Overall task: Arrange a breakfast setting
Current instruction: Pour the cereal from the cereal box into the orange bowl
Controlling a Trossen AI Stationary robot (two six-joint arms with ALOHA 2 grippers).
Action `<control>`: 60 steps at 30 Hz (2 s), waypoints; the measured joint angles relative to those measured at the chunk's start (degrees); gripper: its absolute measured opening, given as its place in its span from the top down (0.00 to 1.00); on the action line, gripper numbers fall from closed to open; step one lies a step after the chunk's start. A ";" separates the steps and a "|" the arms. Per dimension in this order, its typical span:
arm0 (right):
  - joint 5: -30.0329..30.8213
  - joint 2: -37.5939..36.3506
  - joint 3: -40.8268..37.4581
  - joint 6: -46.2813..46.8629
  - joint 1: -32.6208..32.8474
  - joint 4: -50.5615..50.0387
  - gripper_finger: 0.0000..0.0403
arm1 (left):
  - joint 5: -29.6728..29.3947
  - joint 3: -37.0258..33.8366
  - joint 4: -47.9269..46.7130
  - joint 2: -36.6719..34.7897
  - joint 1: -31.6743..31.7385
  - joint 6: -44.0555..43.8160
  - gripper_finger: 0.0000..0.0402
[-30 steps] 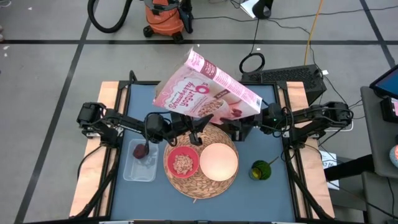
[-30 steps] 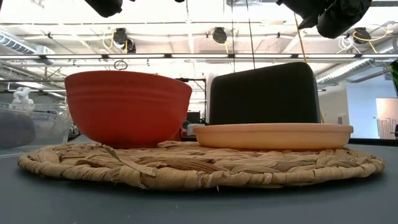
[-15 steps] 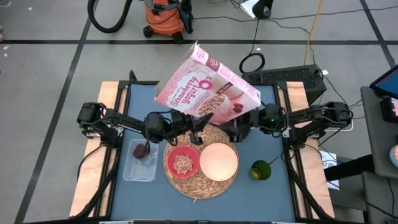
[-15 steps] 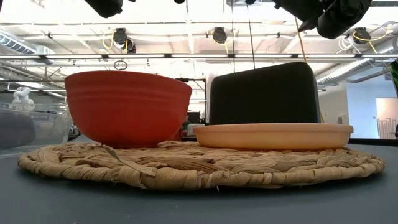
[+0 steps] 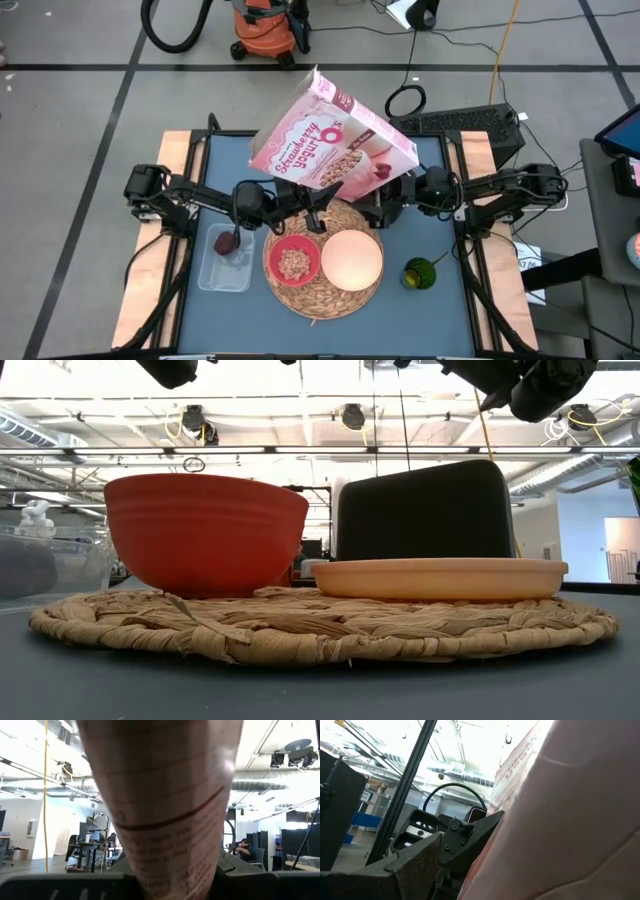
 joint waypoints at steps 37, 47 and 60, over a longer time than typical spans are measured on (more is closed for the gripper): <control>13.72 -15.04 -0.03 -1.91 -0.33 -34.06 0.09 | -25.93 -0.22 -13.13 -17.56 -0.91 27.17 0.76; 13.60 -15.08 -0.04 -1.89 -0.35 -35.28 0.09 | -41.29 -0.20 -14.29 -24.91 -0.98 39.79 0.76; 13.60 -15.06 -0.04 -2.04 -0.35 -35.80 0.09 | -52.51 -7.26 -15.41 -31.20 -0.44 41.16 0.76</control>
